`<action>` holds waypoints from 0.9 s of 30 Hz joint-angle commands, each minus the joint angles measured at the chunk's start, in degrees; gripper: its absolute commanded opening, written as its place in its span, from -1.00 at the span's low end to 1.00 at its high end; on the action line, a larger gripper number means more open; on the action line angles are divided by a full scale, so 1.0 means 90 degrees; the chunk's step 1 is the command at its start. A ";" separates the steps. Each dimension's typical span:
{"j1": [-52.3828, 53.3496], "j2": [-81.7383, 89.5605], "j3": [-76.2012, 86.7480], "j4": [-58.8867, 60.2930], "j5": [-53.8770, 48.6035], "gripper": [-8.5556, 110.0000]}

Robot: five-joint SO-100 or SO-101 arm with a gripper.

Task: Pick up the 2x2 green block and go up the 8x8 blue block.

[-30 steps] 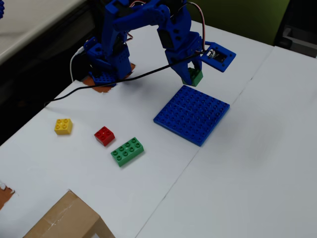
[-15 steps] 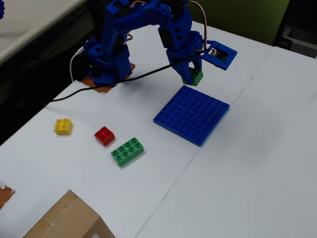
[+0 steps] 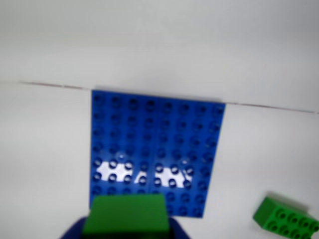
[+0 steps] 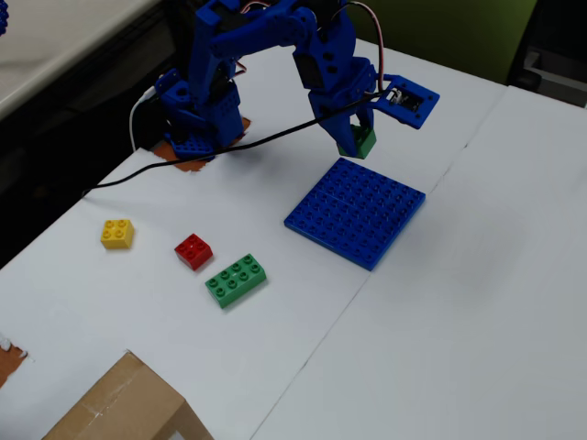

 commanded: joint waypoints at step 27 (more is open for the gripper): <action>-0.0107 0.0127 -0.0244 0.0225 0.0010 -0.85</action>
